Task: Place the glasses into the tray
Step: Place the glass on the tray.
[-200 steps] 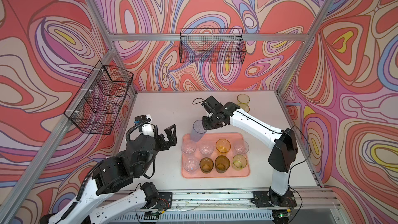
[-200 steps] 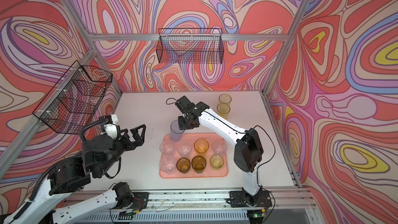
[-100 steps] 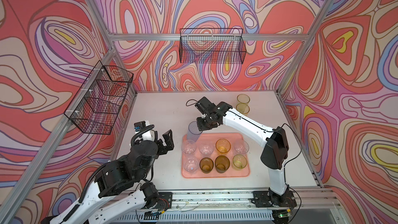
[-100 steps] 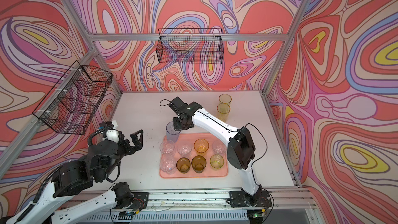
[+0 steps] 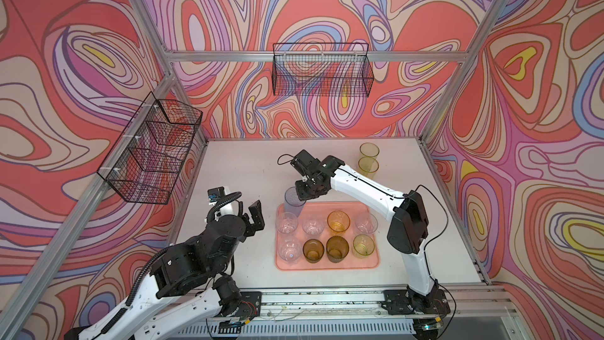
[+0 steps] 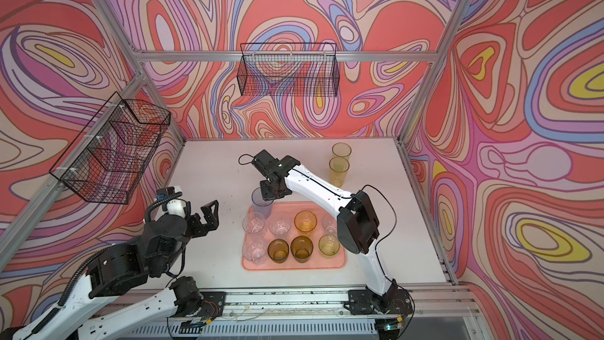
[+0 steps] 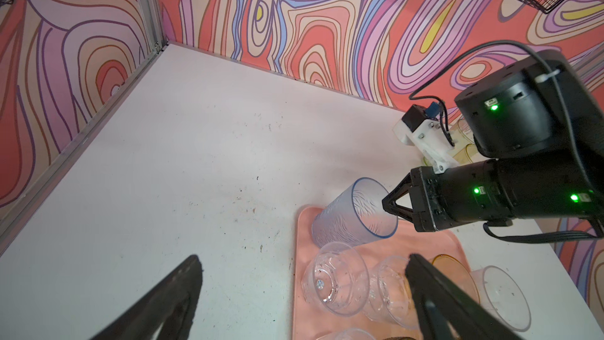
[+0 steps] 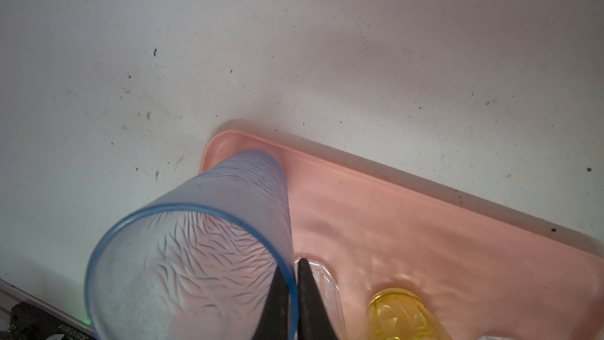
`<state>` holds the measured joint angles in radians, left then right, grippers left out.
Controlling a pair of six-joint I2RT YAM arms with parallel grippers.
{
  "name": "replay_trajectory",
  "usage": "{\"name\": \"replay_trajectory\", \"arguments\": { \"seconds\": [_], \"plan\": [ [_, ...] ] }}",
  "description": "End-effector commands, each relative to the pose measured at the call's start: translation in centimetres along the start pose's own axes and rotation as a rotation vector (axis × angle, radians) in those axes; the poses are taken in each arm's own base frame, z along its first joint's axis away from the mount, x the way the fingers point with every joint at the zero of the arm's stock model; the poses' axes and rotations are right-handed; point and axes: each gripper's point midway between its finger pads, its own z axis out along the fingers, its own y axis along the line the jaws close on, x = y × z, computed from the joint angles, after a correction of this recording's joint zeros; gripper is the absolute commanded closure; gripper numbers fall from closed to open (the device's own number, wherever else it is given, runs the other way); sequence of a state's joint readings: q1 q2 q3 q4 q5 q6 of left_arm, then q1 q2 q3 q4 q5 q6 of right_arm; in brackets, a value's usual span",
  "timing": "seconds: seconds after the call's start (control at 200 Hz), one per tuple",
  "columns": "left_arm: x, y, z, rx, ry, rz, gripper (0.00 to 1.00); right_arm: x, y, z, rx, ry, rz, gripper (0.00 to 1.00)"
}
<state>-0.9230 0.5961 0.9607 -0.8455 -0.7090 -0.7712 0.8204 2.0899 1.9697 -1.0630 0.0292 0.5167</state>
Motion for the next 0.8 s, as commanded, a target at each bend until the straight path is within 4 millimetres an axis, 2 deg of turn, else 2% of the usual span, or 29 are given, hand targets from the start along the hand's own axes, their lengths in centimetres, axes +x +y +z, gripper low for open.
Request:
{"name": "replay_trajectory", "arguments": {
  "seconds": [0.0,0.085,0.26,0.506,0.721,0.791],
  "plan": [
    [0.4,0.8,0.2,-0.039,0.001,0.024,0.00,0.1,0.7,0.7,-0.009,0.012,-0.004,1.00],
    [0.5,0.8,0.3,-0.043,0.003,0.029,0.00,0.1,0.8,0.6,-0.016,0.010,0.000,1.00],
    [0.5,0.9,0.3,-0.047,-0.001,0.035,0.00,-0.1,1.4,0.4,-0.046,0.009,0.018,0.68],
    [0.6,1.2,0.2,-0.054,0.001,0.039,0.00,-1.1,1.8,-0.5,-0.062,-0.023,0.030,0.43],
    [0.3,1.5,0.1,-0.060,-0.020,0.046,0.00,-2.6,2.0,-1.9,-0.064,-0.090,0.034,0.06],
    [0.2,1.5,0.0,-0.059,-0.022,0.054,0.00,-3.1,1.7,-2.2,-0.052,-0.116,0.037,0.02]
  ]
}}
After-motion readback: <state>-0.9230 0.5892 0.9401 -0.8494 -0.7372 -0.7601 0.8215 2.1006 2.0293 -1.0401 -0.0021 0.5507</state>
